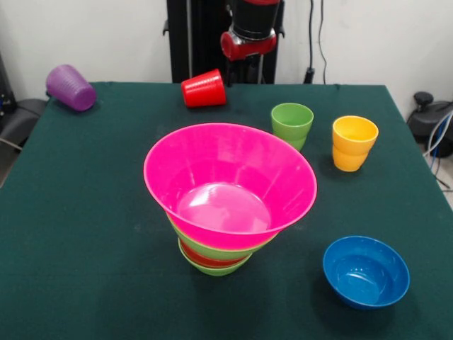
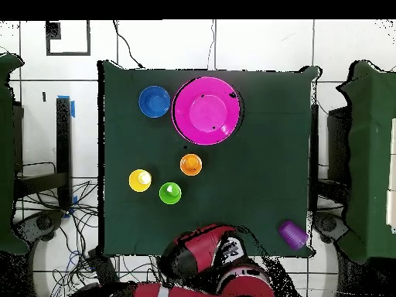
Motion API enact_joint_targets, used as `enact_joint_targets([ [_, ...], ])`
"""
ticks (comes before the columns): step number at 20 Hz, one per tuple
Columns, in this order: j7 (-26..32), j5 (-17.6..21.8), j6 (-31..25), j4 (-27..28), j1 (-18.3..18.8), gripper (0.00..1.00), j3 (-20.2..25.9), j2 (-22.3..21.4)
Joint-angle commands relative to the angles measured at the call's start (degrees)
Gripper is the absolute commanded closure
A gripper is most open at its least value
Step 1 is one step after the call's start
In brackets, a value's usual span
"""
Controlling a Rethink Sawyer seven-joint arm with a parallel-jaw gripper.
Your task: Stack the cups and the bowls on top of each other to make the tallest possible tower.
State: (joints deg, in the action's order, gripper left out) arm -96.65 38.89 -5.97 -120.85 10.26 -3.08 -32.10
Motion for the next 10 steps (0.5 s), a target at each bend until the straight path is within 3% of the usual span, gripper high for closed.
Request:
enact_joint_targets([
  [1,-7.9,-0.5,3.4,4.0,-2.3,0.00,1.4,0.0],
  [10,-1.7,3.8,-0.2,6.9,-3.4,0.00,0.3,-0.5],
])
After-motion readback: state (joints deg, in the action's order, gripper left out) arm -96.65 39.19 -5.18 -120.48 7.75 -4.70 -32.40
